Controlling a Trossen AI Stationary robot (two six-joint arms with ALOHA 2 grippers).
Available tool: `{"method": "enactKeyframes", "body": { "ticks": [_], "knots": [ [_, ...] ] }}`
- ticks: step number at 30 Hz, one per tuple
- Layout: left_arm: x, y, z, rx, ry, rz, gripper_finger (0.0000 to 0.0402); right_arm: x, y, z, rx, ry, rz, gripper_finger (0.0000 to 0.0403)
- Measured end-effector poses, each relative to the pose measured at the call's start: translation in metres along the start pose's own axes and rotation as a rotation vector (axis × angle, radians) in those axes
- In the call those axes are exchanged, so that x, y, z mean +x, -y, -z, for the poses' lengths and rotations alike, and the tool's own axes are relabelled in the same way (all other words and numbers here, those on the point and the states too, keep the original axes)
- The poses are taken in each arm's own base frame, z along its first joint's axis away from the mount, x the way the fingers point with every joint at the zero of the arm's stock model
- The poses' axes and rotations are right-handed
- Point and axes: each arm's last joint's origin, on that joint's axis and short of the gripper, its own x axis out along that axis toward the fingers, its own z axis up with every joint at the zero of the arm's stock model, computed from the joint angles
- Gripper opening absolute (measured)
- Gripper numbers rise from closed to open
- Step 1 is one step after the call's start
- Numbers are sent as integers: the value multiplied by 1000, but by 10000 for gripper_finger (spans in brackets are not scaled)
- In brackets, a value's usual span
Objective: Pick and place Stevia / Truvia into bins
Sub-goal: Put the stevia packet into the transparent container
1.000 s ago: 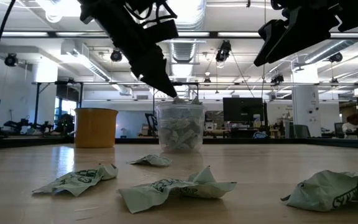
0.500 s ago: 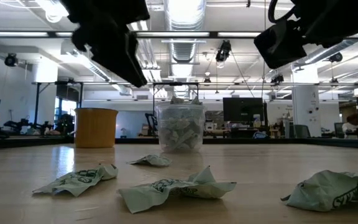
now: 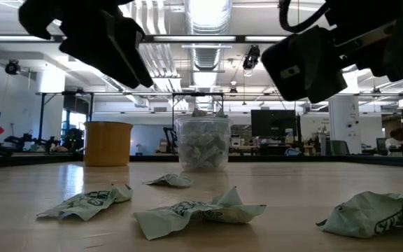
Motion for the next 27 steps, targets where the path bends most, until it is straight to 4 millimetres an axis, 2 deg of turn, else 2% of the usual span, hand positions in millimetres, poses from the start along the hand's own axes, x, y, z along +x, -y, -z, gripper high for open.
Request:
{"method": "enactKeyframes", "body": {
  "ticks": [9, 16, 22, 27],
  "knots": [
    [-4, 8, 2, 8, 3, 6, 238, 33, -1, -8, 13, -103, -9, 192],
    [-4, 9, 3, -7, -4, 7, 238, 56, -3, -6, 34, -205, -103, 192],
    [-5, 9, 4, -4, -12, 8, 238, 70, -1, -7, 47, -281, -109, 192],
    [-5, 9, 5, -11, -22, 7, 238, 75, 0, -9, 27, -314, -105, 180]
  ]
}}
